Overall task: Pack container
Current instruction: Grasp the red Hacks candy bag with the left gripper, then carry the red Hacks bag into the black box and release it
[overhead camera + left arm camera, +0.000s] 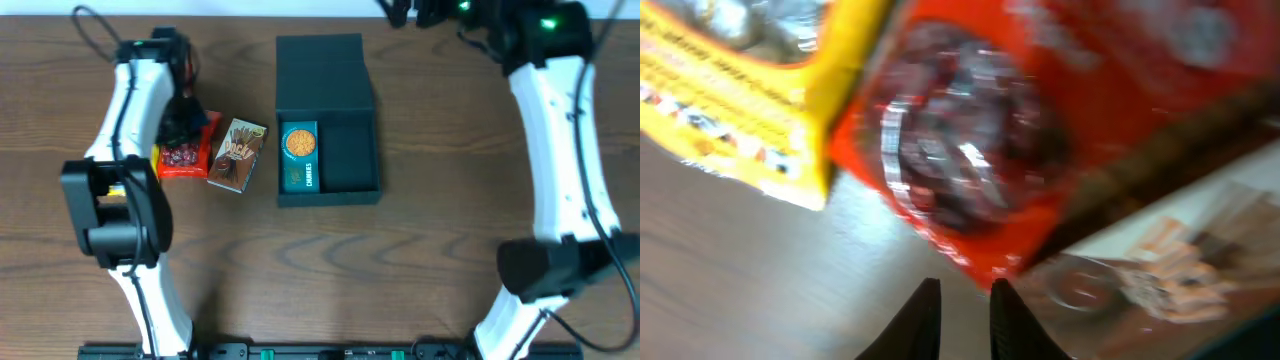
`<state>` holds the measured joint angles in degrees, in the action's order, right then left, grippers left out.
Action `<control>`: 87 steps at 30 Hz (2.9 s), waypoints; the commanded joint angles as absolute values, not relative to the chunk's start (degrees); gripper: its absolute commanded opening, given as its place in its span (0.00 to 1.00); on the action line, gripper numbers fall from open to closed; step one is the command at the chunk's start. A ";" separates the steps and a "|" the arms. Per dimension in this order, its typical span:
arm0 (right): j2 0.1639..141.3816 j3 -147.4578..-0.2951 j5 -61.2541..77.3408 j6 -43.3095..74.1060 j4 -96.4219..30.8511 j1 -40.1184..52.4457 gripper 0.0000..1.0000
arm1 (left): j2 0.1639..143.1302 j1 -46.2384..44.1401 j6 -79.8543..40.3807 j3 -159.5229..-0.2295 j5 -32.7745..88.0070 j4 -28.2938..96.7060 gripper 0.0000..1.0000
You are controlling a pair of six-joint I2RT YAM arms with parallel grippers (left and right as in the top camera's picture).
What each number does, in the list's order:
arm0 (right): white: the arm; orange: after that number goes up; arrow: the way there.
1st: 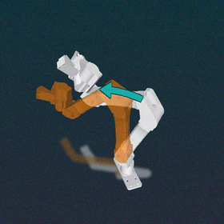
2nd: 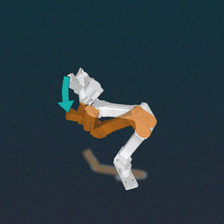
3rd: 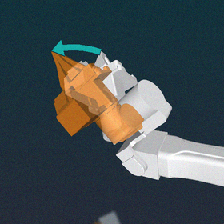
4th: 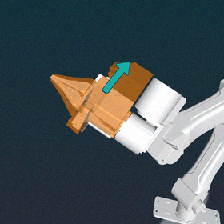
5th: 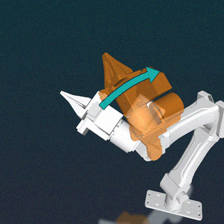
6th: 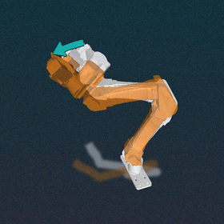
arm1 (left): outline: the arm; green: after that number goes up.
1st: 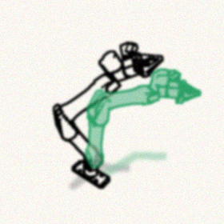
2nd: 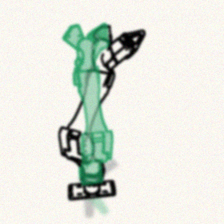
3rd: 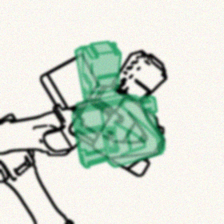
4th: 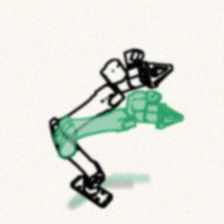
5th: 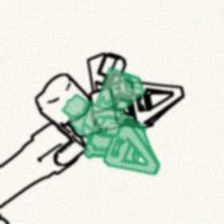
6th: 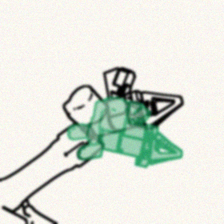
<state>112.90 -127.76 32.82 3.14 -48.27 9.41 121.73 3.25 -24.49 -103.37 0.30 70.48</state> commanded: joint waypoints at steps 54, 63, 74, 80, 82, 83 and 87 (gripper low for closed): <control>120.86 -128.70 24.86 -5.72 -56.38 15.07 0.99 | 121.78 2.00 -12.49 -110.30 3.01 62.00 0.06; 120.09 -128.95 25.08 -2.13 -56.82 2.11 0.99 | 120.95 -11.27 -20.32 -116.75 5.82 63.75 0.06; 120.09 -128.95 24.40 -2.17 -57.69 -5.34 0.99 | 120.97 -26.22 -33.56 -116.75 9.02 66.39 0.06; 120.07 -128.95 28.21 -16.10 -67.77 -4.01 0.99 | 120.99 -31.48 -37.95 -114.91 8.97 68.77 0.06; 119.94 -128.95 30.24 -20.58 -72.23 -3.75 0.99 | 120.99 -32.45 -38.37 -113.36 8.64 68.53 0.06; 119.81 -128.95 31.40 -21.65 -73.95 -3.75 0.99 | 120.99 -32.86 -39.09 -112.18 8.93 68.14 0.06; 118.61 -128.95 38.02 -25.61 -79.37 -4.56 0.98 | 120.97 -33.56 -42.30 -107.77 10.59 64.55 0.06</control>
<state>120.99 -127.85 31.51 -19.42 -78.15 -4.19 122.69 -33.67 -38.63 -109.89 9.78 65.60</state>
